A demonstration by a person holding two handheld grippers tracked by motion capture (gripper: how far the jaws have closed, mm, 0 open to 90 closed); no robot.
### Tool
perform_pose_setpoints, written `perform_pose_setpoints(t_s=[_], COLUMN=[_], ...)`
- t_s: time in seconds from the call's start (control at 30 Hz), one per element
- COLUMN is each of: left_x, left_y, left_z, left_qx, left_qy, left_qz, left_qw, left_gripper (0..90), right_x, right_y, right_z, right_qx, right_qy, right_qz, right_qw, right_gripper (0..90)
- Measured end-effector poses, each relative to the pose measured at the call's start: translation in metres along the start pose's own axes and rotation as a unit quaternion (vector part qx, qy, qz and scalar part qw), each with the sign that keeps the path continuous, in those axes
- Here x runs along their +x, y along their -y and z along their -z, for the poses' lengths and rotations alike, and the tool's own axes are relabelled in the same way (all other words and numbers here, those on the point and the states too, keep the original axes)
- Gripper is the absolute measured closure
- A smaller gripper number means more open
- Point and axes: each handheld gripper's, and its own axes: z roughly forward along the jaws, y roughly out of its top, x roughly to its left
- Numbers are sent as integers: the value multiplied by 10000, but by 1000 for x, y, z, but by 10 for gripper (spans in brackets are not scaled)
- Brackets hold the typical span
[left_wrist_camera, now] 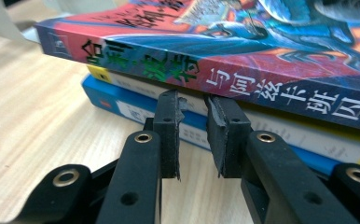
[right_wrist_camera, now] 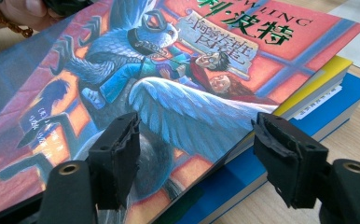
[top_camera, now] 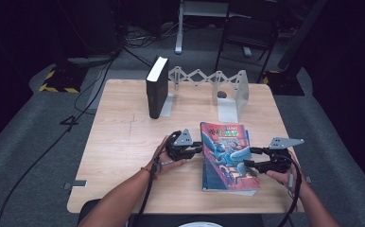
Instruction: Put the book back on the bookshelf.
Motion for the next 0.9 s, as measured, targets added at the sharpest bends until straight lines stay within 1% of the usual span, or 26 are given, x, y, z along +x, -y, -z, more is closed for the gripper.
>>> perform_pose_setpoints(t_s=[0.03,0.07,0.17,0.2,0.23,0.27,0.3,0.37,0.4,0.43,0.5,0.53,0.57,0.6,0.63,0.7,0.8,0.83,0.9], left_x=[1,1,-1,-1,-1,-1,0,4,7,12,14,16,19,20,21,22,20,21,20], left_y=[0,0,-1,-1,-1,-1,-2,-3,-3,-2,-3,-5,-6,-7,-7,-8,-9,-9,-9], left_z=[0,0,-4,-8,-8,-10,-13,-17,-19,-20,-21,-21,-22,-22,-22,-22,-21,-21,-20], left_qx=[21,35,133,168,168,166,147,148,120,59,76,58,9,11,-25,-103,-80,-86,-68], left_qy=[-42,-49,-255,-321,-321,-362,-397,-420,-487,-476,-498,-523,-520,-540,-584,-556,-616,-602,-622], left_qz=[17,4,26,-12,-12,5,7,43,100,206,188,211,278,278,291,316,228,249,215], left_qw=[10000,10000,9996,9993,9993,9992,9991,9990,9987,9986,9986,9984,9983,9982,9979,9979,9978,9978,9978], left_gripper=[689,667,669,671,696,696,714,717,717,716,715,715,712,707,705,705,707,707,707], right_x=[0,0,1,1,0,0,1,1,1,1,0,0,-2,-3,-4,-5,-7,-8,-11], right_y=[0,0,-1,-1,-1,-1,-2,-2,-2,-2,-3,-3,-3,-2,-2,-3,-5,-5,-6], right_z=[0,0,0,0,0,0,-1,0,-1,-1,-2,-2,-3,-3,-4,-5,-6,-7,-9], right_qx=[3,-8,-4,1,21,21,26,57,57,51,58,58,69,75,77,109,165,186,243], right_qy=[4,14,47,33,23,23,26,36,34,32,22,22,-7,-8,-15,19,-26,-66,-172], right_qz=[18,45,88,77,55,55,49,40,44,47,32,32,-61,-112,-120,-153,-181,-191,-323], right_qw=[10000,10000,10000,10000,10000,10000,10000,10000,10000,10000,10000,10000,10000,9999,9999,9998,9997,9996,9990], right_gripper=[322,321,321,321,321,321,322,321,320,319,305,305,286,265,255,226,205,196,192])
